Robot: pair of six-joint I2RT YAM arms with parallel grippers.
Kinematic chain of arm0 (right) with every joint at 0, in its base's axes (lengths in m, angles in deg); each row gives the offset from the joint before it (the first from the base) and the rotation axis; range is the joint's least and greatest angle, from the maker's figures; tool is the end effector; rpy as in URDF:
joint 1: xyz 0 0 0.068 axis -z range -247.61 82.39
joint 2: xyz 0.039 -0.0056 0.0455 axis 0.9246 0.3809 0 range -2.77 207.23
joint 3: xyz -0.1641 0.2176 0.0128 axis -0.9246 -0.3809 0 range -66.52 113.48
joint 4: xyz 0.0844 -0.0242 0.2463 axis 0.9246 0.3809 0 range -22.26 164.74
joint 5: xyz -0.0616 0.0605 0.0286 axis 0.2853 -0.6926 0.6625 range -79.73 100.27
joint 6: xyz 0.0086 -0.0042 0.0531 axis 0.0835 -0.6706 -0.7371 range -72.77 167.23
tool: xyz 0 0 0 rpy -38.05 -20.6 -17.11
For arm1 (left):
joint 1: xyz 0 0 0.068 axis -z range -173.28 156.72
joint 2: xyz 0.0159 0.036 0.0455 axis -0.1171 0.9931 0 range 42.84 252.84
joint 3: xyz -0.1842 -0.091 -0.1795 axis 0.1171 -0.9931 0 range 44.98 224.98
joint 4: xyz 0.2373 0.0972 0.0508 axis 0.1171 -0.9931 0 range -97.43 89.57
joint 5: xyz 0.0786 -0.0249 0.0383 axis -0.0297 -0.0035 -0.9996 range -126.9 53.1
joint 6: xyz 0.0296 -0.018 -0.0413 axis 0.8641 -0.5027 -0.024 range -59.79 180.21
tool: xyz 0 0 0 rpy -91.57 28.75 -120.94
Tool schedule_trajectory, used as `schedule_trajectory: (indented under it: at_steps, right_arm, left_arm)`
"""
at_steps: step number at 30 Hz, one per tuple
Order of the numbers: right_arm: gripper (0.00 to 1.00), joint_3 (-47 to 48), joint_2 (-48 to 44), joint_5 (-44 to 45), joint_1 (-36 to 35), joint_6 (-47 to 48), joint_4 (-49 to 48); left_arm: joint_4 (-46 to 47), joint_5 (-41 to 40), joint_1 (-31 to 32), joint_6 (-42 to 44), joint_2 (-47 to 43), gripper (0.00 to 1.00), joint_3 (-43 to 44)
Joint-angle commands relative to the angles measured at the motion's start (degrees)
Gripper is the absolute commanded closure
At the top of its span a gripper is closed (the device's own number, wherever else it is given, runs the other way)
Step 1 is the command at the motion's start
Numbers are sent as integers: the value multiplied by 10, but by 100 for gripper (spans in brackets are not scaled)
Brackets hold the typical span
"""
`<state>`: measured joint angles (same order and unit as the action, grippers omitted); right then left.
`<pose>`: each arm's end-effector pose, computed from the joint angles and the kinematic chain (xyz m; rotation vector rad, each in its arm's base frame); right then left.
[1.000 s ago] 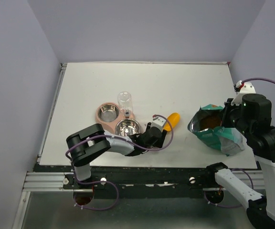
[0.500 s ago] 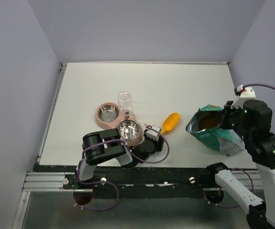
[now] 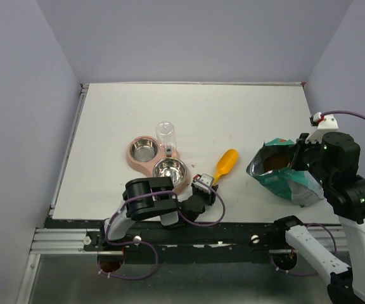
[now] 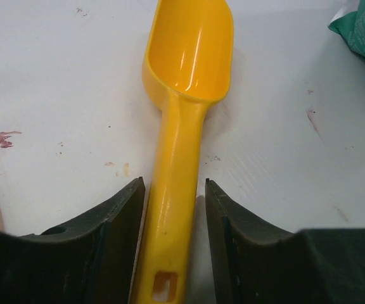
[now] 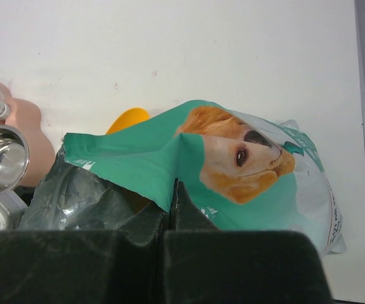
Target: Serve the pet food
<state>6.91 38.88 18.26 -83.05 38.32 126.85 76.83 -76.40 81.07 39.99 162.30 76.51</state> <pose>0.0944 0.0209 0.4189 -0.0296 2.0448 0.1228 0.1077 -0.3004 0.0820 0.3190 1.7242 -0.6144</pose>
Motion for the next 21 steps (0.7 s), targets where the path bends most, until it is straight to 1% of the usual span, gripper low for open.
schedule_trajectory:
  at_steps: [1,3,4,7,9,11,13,15,16,17,18,19,21]
  right_arm:
    - [100,12,6,-4,-4,7,-69]
    - [100,13,10,-6,-4,8,-70]
    - [100,14,11,-4,-4,10,-70]
    - [100,15,12,-3,-4,10,-68]
    - [100,9,10,-2,-4,10,-68]
    - [100,4,10,-1,-4,9,-70]
    - [100,1,12,2,-4,10,-69]
    - [100,0,13,9,-5,8,-68]
    - [100,-1,13,11,-4,8,-68]
    - [100,-1,16,12,-5,8,-68]
    - [100,-2,20,17,-5,6,-67]
    - [100,0,24,24,-4,4,-66]
    - [100,3,36,37,-4,-1,-59]
  left_arm:
    - [-62,-29,3,-2,62,54,-9]
    - [-60,-28,3,9,75,55,-1]
    - [-56,-26,2,11,80,58,0]
    - [-40,-28,2,17,82,72,-3]
    - [-41,-25,2,18,75,77,-8]
    - [-40,-19,3,23,68,85,-9]
    - [-40,-11,4,27,55,98,-14]
    - [-58,21,3,24,16,100,-26]
    - [-74,56,3,21,-22,100,-37]
    - [-99,85,3,2,-56,100,-46]
    - [-150,107,3,-27,-100,100,-56]
    - [-179,135,4,-55,-134,100,-66]
    - [-254,168,4,-115,-196,100,-77]
